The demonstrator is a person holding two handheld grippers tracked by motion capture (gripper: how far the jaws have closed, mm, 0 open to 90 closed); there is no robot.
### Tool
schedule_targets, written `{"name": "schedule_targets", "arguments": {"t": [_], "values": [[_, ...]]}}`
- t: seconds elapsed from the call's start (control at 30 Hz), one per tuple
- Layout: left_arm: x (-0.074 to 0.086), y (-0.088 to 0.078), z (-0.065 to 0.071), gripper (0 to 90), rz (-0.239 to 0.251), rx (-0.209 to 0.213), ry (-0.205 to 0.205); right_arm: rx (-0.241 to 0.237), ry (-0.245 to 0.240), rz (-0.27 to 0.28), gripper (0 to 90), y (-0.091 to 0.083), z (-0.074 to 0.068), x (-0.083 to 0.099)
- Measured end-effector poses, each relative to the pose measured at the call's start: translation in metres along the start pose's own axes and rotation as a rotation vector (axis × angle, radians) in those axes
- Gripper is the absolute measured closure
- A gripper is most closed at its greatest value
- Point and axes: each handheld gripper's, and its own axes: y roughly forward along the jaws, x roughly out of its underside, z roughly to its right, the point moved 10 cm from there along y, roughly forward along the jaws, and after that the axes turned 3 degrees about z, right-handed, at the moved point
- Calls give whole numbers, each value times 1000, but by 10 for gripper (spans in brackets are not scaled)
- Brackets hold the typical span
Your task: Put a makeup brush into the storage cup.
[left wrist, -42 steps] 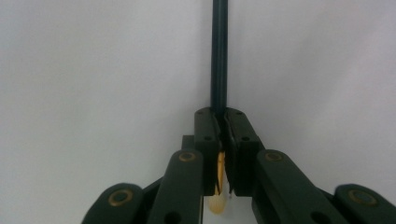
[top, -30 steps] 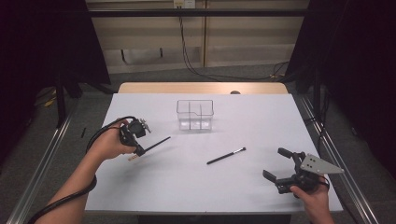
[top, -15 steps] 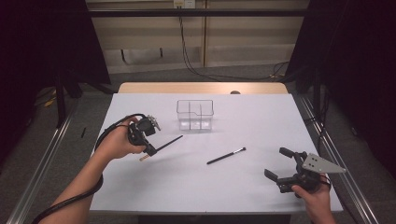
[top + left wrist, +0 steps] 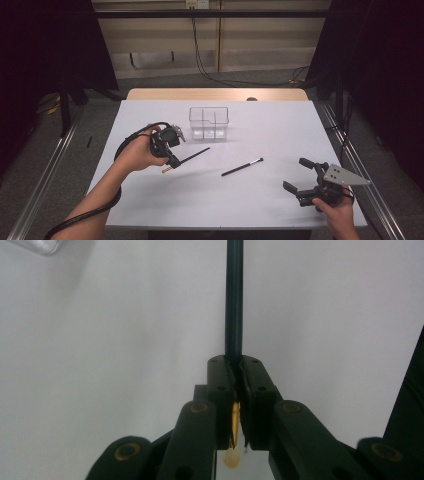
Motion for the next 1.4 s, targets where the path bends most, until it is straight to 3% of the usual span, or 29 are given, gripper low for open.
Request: {"name": "schedule_targets", "arguments": {"t": [0.57,0.7,0.83,1.03,1.1,1.4], "values": [[-29,9,22,845,33,39,71,0,10,-3,0,3,1,1],[-36,11,27,845,41,43,71,1,14,-10,0,3,2,2],[-41,10,27,845,34,38,103,3,15,-12,0,5,2,2],[-52,12,34,845,64,43,108,3,17,-17,0,9,1,-1],[-53,13,37,845,50,69,123,-1,11,-23,0,11,0,-2],[-62,26,44,845,35,75,154,-34,-9,-42,0,18,-9,-7]]}}
